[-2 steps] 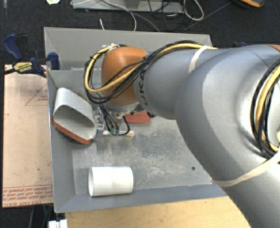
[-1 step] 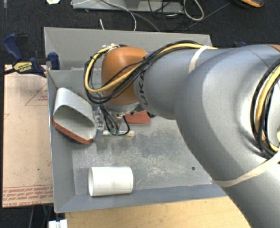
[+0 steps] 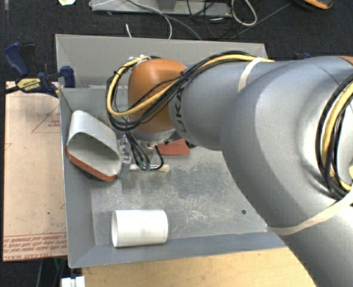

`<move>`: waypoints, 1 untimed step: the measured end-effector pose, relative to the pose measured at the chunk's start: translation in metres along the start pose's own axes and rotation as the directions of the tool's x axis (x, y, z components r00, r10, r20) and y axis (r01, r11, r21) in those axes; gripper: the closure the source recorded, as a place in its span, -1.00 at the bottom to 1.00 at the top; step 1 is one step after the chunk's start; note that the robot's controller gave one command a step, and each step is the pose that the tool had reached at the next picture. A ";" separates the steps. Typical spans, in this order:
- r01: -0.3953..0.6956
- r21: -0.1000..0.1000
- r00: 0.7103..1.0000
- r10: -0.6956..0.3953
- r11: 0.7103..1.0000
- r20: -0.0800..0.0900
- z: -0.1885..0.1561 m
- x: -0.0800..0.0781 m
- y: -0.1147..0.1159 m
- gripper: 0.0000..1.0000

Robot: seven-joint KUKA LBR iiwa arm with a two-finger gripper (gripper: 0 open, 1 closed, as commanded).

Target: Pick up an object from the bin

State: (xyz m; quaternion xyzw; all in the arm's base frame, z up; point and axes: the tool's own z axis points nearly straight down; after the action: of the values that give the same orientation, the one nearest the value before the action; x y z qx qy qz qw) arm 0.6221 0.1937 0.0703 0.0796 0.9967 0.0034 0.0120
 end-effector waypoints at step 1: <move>0.000 0.000 1.000 0.000 1.000 0.000 0.000 0.000 0.000 1.00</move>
Offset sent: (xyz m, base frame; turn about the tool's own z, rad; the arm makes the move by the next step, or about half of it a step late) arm 0.0000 0.0000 0.0000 0.0000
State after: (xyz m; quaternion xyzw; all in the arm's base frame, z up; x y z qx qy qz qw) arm 0.6221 0.1937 0.0703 0.0796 0.9967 0.0034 0.0120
